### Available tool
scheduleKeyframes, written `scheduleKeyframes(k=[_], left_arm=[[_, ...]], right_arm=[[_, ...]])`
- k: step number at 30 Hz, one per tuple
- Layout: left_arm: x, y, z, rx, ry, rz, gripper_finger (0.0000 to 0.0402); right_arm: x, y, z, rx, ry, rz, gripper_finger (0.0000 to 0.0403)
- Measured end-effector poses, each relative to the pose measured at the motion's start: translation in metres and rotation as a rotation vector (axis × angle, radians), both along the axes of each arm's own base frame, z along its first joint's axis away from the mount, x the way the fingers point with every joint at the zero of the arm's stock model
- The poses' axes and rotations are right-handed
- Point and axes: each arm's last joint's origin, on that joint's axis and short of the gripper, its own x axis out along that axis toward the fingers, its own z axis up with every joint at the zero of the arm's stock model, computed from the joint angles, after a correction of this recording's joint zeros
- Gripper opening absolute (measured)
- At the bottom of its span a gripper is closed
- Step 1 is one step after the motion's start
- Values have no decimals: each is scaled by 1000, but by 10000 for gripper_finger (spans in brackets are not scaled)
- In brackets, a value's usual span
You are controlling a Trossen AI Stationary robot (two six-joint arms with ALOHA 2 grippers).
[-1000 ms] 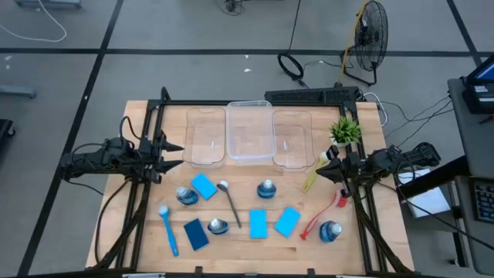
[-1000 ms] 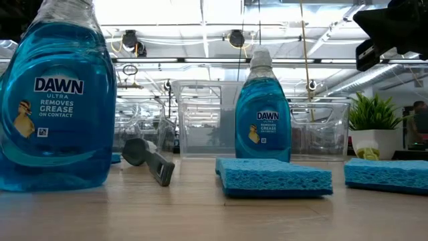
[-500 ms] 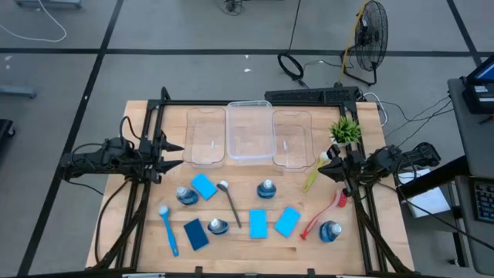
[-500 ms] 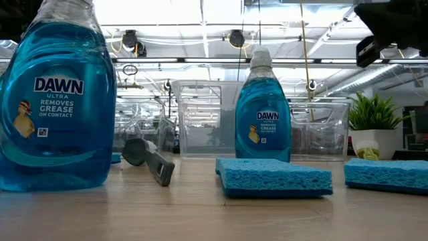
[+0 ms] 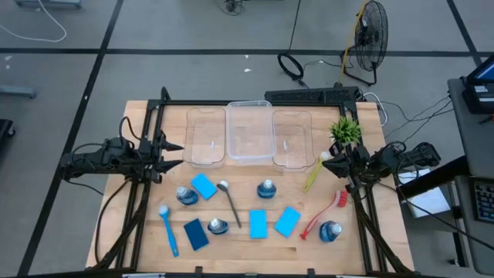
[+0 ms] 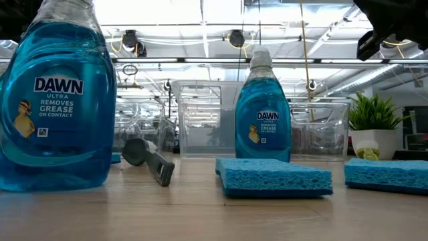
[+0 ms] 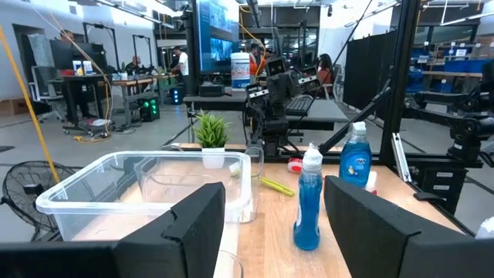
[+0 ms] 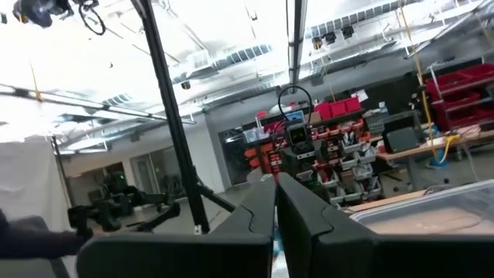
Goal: Pick & Place Kitchen Sink Supplies
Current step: Put the blue dishwashing liquid bottle into the right transparent bin
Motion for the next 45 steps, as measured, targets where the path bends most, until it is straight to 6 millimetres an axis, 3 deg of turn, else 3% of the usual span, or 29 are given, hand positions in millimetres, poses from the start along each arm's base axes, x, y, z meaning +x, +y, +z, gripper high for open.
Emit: scheduleKeyframes(k=[12,16,20,29,33,45], left_arm=[[0,0,2,-19,-24,-1,225],[0,0,2,-56,-26,-5,225],[0,0,2,-113,-27,-10,225],[0,0,2,-195,-30,-18,225],[0,0,2,-217,-32,-20,225],[0,0,2,-225,-35,-21,225]], right_arm=[[-1,0,3,-70,-31,-31,4],[5,2,0,-86,51,-23,4],[8,3,25,-78,68,16,4],[31,14,68,-112,379,159,4],[44,19,81,-141,429,196,4],[92,33,63,-179,647,223,4]])
